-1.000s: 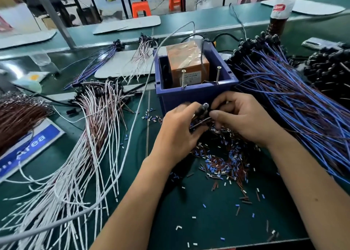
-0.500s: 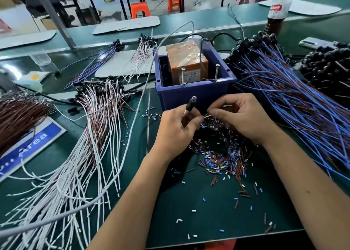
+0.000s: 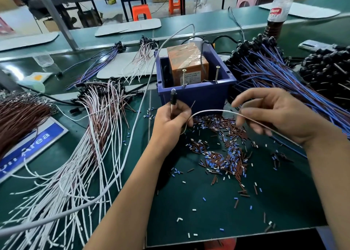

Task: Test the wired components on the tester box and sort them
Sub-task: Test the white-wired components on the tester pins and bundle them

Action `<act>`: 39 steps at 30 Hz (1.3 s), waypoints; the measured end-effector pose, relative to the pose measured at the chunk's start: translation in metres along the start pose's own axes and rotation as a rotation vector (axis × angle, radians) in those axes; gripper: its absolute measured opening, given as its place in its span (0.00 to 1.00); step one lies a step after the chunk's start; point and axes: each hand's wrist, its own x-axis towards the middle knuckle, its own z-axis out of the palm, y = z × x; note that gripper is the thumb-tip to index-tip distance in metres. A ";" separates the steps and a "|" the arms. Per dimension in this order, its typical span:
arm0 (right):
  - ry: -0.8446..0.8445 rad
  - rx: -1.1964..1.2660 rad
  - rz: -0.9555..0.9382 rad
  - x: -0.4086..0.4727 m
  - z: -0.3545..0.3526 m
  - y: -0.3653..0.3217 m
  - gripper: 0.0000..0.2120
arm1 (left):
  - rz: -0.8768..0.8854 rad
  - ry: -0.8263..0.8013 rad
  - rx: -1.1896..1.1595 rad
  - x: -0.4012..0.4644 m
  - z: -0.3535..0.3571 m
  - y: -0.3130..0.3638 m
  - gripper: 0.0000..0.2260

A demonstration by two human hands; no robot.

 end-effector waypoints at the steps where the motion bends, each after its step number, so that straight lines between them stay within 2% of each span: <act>1: -0.033 0.069 -0.037 -0.001 -0.001 -0.001 0.10 | -0.015 -0.014 -0.025 0.000 0.000 0.000 0.06; 3: -0.111 0.199 -0.102 -0.001 0.002 -0.004 0.11 | -0.028 -0.057 -0.005 0.000 0.001 -0.001 0.09; 6: -0.173 0.230 -0.175 0.005 0.015 -0.007 0.13 | -0.014 -0.079 0.085 -0.002 0.002 -0.001 0.12; 8: -0.098 0.263 -0.183 0.011 0.024 -0.010 0.13 | 0.033 -0.025 0.122 -0.004 0.003 0.001 0.10; 11: 0.025 0.243 -0.147 0.015 0.038 -0.008 0.09 | 0.228 0.107 0.246 -0.009 0.003 0.003 0.10; 14: 0.005 0.124 -0.016 0.015 0.055 0.003 0.08 | 0.339 0.113 0.152 -0.012 0.009 0.012 0.11; 18: -0.058 0.044 0.102 0.021 0.077 0.015 0.09 | 0.204 -0.079 -0.142 -0.012 0.018 0.015 0.09; 22: -0.078 0.077 0.075 0.021 0.082 0.014 0.09 | 0.033 -0.080 -0.310 -0.014 0.021 0.014 0.07; 24: -0.021 0.123 0.052 0.021 0.081 0.015 0.09 | -0.050 -0.099 -0.442 -0.013 0.018 0.015 0.07; 26: 0.082 0.228 0.024 0.024 0.079 0.016 0.10 | -0.156 -0.214 -0.523 -0.012 0.014 0.018 0.05; 28: 0.160 0.337 -0.001 0.027 0.079 0.018 0.11 | -0.228 -0.357 -0.552 -0.013 0.013 0.020 0.06; 30: 0.219 0.338 -0.032 0.028 0.080 0.018 0.12 | -0.249 -0.440 -0.548 -0.014 0.014 0.021 0.07; 39: 0.368 0.222 -0.111 0.026 0.081 0.017 0.16 | -0.286 -0.456 -0.582 -0.013 0.012 0.024 0.07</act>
